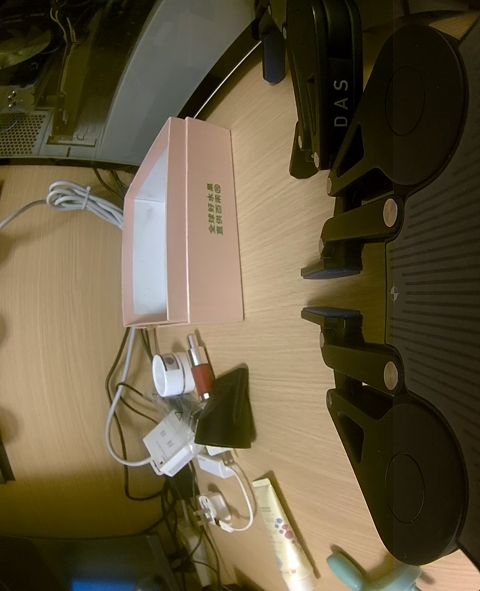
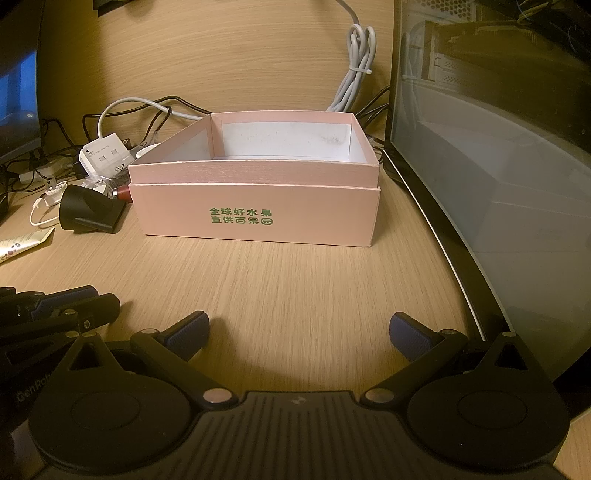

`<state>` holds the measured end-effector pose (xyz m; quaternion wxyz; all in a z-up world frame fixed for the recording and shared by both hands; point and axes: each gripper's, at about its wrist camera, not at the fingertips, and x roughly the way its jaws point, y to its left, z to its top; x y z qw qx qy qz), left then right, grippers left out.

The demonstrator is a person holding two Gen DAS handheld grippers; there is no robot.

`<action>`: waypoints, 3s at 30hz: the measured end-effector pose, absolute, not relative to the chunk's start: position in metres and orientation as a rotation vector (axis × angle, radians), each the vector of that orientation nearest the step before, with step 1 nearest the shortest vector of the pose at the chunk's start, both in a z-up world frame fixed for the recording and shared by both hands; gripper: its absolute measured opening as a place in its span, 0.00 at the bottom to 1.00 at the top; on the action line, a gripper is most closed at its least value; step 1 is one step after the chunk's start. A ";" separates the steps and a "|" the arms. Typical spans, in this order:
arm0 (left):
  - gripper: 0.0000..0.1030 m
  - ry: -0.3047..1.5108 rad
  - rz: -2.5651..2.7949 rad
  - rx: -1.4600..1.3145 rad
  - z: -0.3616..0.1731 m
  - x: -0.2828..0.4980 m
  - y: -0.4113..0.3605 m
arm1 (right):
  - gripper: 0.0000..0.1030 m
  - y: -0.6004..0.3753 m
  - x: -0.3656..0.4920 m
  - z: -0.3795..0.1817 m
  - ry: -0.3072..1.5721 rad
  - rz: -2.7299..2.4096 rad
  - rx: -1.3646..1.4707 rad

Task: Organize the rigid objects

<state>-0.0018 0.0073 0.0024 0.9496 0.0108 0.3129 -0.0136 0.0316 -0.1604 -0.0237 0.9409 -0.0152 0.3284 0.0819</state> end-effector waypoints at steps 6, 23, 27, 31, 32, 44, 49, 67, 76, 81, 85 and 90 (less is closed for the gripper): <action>0.18 0.636 -0.025 0.028 0.003 -0.002 0.009 | 1.00 -0.160 0.032 -0.024 0.670 0.167 -0.031; 0.18 0.634 -0.017 0.053 0.003 -0.002 0.004 | 1.00 -0.160 0.032 -0.023 0.670 0.167 -0.031; 0.18 0.634 -0.018 0.049 0.003 -0.002 0.004 | 1.00 -0.160 0.031 -0.024 0.670 0.168 -0.029; 0.19 0.644 -0.054 0.028 0.005 -0.004 0.012 | 1.00 -0.162 0.034 -0.021 0.712 0.191 -0.040; 0.19 0.652 -0.062 0.022 0.007 -0.005 0.016 | 1.00 -0.162 0.038 -0.020 0.734 0.201 -0.038; 0.20 0.599 0.213 -0.224 0.080 -0.076 0.185 | 0.91 -0.139 0.054 -0.004 0.872 0.252 -0.059; 0.20 0.635 0.443 -0.384 0.080 -0.105 0.275 | 0.91 -0.048 0.025 0.030 0.739 0.562 -0.131; 0.20 0.686 -0.013 -0.299 0.074 -0.062 0.319 | 0.57 0.150 0.006 0.010 0.752 0.889 -0.379; 0.20 0.774 -0.194 -0.137 0.061 0.039 0.280 | 0.50 0.080 0.006 0.021 0.793 0.675 -0.382; 0.20 0.867 -0.247 -0.072 0.045 0.059 0.256 | 0.50 0.020 0.017 0.029 0.803 0.474 -0.330; 0.20 0.884 -0.274 -0.026 0.041 0.058 0.237 | 0.56 -0.017 0.007 0.041 0.805 0.411 -0.274; 0.20 0.890 -0.286 0.021 0.044 0.055 0.219 | 0.68 -0.047 -0.011 0.052 0.780 0.384 -0.211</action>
